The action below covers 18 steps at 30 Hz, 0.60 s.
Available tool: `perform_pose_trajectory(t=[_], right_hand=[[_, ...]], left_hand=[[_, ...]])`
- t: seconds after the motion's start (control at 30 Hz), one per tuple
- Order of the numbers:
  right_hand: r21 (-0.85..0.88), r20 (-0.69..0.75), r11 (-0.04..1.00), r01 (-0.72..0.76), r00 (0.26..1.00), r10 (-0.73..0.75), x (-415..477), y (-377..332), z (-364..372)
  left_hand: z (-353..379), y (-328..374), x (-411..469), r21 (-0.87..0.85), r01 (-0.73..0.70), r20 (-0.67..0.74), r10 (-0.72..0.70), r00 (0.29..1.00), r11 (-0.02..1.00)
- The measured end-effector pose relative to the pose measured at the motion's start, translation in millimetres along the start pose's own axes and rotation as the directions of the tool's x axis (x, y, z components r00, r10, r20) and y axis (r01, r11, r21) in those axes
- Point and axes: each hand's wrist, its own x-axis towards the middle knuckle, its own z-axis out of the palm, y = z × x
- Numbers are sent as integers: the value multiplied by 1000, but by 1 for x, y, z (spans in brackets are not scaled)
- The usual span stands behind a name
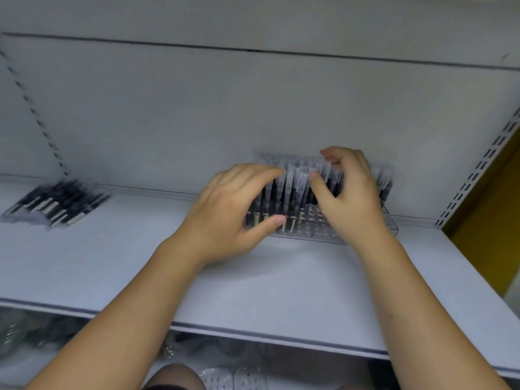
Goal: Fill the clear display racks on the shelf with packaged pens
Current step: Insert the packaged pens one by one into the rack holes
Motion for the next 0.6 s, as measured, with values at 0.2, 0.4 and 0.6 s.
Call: perform_pose_trajectory(t=[0.2, 0.4, 0.6], right_hand=[[-50, 115, 993, 108, 988, -102, -8, -43, 6], [-60, 256, 967, 246, 941, -224, -22, -105, 44], [-24, 374, 937, 349, 872, -315, -27, -154, 105]], left_hand=[[-46, -8, -29, 107, 93, 17, -95, 995, 990], [-96, -41, -71, 206, 222, -11, -225, 974, 953], [-133, -96, -117, 342, 415, -38, -429, 902, 843]])
